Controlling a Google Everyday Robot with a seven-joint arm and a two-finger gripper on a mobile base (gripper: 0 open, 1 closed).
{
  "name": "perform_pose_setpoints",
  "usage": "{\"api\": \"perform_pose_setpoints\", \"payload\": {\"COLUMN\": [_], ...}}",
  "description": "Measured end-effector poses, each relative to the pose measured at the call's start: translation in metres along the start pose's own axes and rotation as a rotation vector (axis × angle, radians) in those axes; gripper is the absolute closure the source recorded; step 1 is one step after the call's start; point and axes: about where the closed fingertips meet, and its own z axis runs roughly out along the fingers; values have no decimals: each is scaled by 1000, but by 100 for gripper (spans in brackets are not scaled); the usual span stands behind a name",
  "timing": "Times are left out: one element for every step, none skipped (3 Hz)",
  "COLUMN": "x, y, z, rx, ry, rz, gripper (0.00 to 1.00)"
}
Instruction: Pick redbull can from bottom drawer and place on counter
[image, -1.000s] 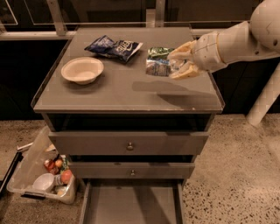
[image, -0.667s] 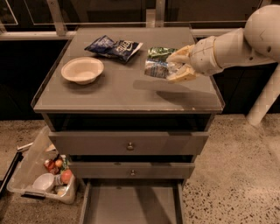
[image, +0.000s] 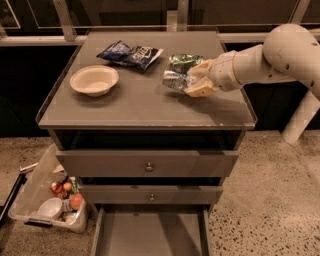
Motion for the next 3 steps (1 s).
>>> {"api": "perform_pose_setpoints", "payload": {"x": [0,-11,-11], "y": [-9,-3,-3], "z": [15,21,21], "rx": [30,15,15], "ry": [6,2,2], "rz": [86,83,83], "gripper": [100,100,81]}}
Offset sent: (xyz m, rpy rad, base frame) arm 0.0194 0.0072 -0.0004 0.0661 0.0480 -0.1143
